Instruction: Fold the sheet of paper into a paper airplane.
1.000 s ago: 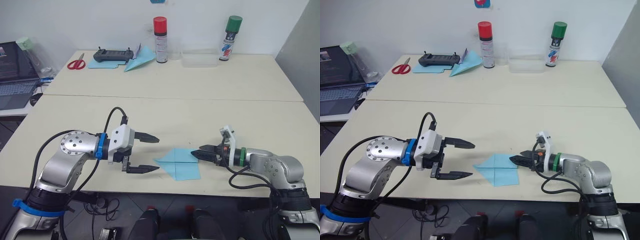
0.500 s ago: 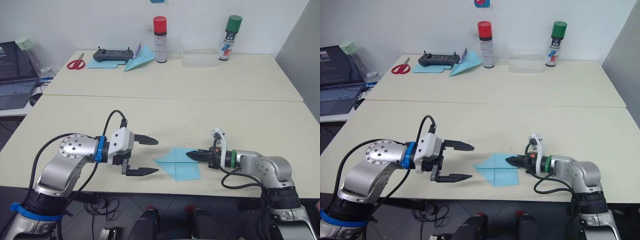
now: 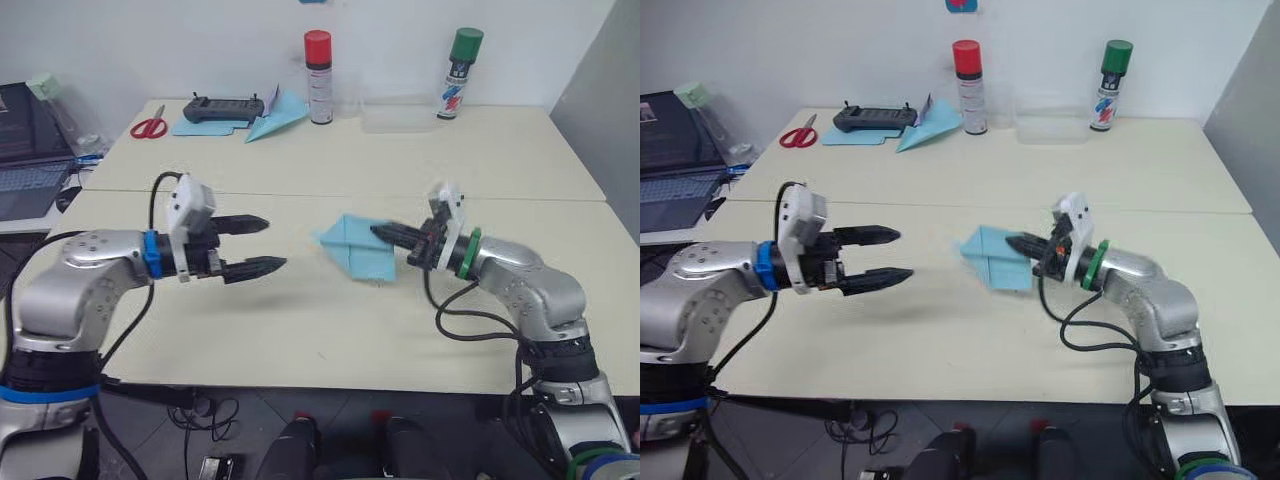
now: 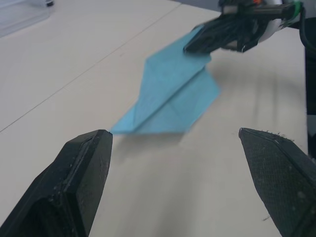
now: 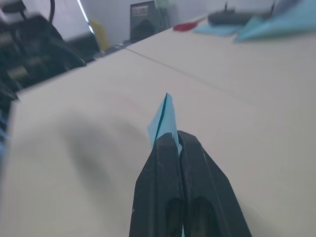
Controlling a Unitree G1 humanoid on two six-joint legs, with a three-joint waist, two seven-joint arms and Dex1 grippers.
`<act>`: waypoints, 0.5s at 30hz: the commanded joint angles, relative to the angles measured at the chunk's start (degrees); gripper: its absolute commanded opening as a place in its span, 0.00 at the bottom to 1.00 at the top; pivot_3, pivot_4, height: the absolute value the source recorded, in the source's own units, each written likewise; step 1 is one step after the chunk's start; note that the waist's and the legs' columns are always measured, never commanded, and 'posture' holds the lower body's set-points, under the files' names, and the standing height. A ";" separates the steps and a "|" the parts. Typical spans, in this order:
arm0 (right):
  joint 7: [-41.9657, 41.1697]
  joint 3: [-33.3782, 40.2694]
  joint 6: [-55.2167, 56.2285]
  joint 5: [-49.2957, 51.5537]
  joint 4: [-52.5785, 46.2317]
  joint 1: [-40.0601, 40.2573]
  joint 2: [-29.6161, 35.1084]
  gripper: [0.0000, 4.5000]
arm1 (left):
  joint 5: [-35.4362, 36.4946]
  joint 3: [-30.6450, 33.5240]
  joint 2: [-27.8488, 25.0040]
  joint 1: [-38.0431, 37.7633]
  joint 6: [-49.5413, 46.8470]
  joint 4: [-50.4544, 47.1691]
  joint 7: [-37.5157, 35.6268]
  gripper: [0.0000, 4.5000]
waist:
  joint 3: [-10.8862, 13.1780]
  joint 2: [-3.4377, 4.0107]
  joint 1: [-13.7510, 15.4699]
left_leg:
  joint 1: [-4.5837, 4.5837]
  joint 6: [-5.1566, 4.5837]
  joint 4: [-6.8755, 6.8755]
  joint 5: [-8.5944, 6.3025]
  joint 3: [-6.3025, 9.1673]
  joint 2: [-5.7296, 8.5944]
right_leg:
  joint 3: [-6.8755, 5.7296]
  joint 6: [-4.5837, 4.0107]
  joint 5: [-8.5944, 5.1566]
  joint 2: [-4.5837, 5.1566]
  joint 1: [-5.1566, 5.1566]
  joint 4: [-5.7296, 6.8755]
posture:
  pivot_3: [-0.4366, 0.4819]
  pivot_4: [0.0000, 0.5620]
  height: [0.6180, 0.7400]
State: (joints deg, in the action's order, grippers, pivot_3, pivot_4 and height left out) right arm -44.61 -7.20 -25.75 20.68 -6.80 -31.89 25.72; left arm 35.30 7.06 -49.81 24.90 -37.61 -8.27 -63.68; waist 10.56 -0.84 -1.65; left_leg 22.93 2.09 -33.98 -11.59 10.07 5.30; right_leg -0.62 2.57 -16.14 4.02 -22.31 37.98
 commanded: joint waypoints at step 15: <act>-6.28 -21.48 87.58 -23.90 28.22 7.52 11.66 0.09 | 4.09 -0.27 0.31 -4.82 -4.68 -9.24 1.50 1.00 | 0.07 -0.19 -0.04 | -0.16 -0.01 -0.09 -0.02 -0.36 -0.16 | 0.27 -0.21 0.14 0.07 0.12 0.00 | 0.48 0.27 1.00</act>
State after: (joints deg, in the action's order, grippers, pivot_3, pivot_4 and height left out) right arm -50.15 -28.29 59.81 -5.16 21.32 -24.80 36.96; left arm 38.39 6.89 -49.85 19.42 -42.30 -15.52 -62.13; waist 10.63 -1.03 -1.68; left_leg 22.73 2.02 -34.07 -11.64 9.71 5.10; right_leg -0.36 2.34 -15.97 4.08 -22.17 38.00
